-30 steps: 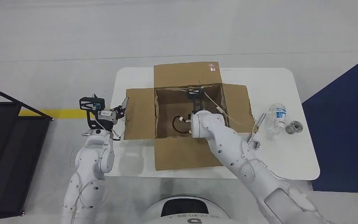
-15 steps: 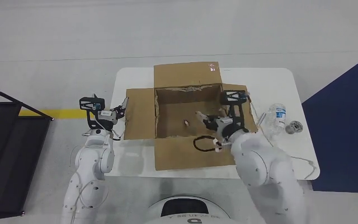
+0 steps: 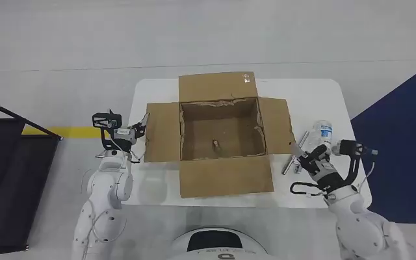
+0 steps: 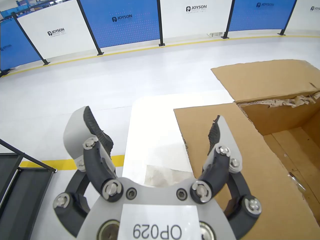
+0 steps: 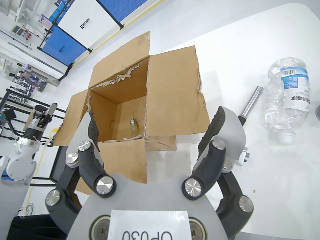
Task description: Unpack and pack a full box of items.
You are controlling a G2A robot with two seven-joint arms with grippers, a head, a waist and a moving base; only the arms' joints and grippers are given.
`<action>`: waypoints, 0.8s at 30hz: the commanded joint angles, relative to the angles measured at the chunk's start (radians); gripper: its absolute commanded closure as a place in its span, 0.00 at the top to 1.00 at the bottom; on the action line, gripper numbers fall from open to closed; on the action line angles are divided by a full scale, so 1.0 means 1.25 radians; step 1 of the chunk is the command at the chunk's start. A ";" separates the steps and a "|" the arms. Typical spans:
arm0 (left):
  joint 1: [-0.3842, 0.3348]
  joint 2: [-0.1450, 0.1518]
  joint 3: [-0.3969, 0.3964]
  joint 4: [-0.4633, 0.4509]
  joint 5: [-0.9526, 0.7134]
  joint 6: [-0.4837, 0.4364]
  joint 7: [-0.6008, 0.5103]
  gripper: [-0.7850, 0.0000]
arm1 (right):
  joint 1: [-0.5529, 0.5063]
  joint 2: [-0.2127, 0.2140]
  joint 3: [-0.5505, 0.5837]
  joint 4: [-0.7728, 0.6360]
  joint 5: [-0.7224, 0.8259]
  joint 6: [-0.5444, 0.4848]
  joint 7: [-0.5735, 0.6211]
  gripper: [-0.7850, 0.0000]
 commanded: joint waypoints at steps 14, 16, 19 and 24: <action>0.000 0.000 0.000 0.000 0.000 0.000 0.000 1.00 | 0.146 0.010 0.204 0.331 0.242 0.213 0.087 1.00; 0.000 0.000 0.000 0.000 0.000 0.000 0.000 1.00 | 0.197 0.016 0.224 0.406 0.254 0.243 0.111 1.00; 0.000 0.000 0.000 0.000 0.000 0.000 0.000 1.00 | 0.250 0.025 0.253 0.500 0.275 0.228 0.139 1.00; 0.000 0.000 0.000 0.000 0.000 0.000 0.000 1.00 | 0.362 0.043 0.272 0.642 0.267 0.217 0.165 1.00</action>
